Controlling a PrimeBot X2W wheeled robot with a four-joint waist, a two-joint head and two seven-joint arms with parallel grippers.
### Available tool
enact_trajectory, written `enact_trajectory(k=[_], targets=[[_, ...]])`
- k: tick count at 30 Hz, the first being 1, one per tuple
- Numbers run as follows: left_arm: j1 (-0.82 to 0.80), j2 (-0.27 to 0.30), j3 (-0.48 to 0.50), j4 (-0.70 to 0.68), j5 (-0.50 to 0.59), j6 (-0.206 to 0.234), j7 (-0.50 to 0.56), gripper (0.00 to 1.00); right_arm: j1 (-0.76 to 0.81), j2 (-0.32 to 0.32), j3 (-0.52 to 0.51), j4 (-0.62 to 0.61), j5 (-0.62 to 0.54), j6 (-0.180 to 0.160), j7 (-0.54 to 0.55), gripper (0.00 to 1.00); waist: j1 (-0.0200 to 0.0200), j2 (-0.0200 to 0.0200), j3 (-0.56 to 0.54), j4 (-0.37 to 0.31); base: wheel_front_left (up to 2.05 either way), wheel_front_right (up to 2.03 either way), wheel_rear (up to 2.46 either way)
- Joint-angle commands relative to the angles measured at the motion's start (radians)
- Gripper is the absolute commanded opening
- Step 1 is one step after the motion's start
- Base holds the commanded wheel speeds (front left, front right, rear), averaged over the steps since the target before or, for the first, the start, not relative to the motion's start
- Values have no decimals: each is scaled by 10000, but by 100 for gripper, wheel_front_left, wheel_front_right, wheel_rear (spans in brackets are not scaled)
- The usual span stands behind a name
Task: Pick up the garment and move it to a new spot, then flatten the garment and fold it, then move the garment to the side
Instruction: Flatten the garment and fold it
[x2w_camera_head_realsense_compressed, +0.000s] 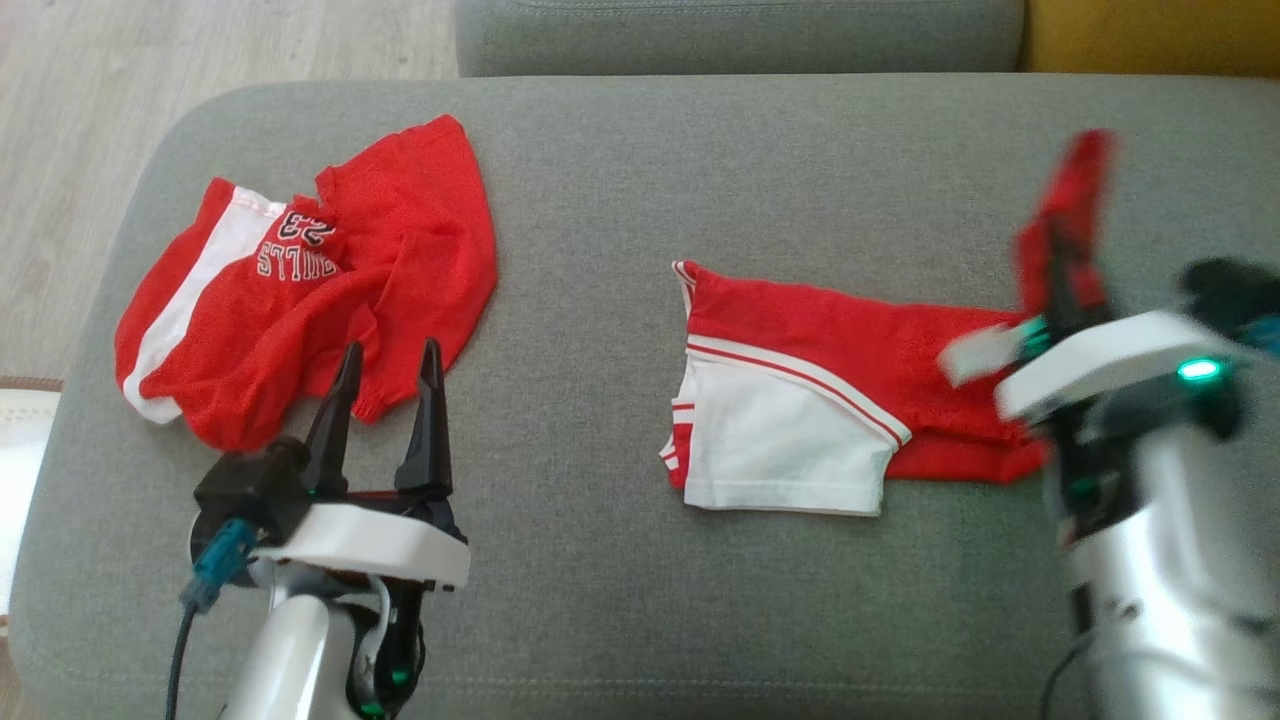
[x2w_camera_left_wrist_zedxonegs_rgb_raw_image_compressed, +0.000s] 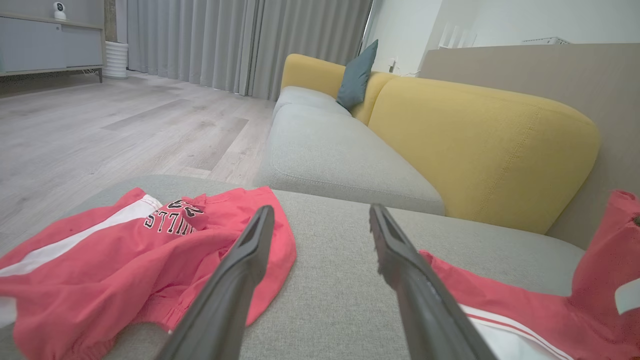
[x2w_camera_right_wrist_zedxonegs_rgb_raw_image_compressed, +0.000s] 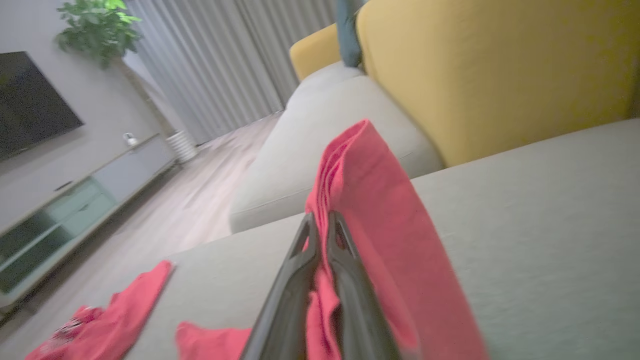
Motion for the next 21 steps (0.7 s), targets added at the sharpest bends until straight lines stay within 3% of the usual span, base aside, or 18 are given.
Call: enact_trajectory(k=[1, 8, 21], targets=[[-259, 41, 307, -378, -60, 54, -120, 100, -18, -18, 569, -440, 344, 37, -34, 0, 0, 0, -2, 19, 0, 0, 0], [-277, 41, 253, -336, -24, 14, -120, 100, 452, -17, 3612, -487, 2104, 37, -638, 0, 0, 0, 124, 138, 0, 0, 0], [-408, 41, -52, -188, -226, 63, -120, 100, -456, -17, 6902, 2149, 3825, 37, -2500, 0, 0, 0, 402, 650, 0, 0, 0]])
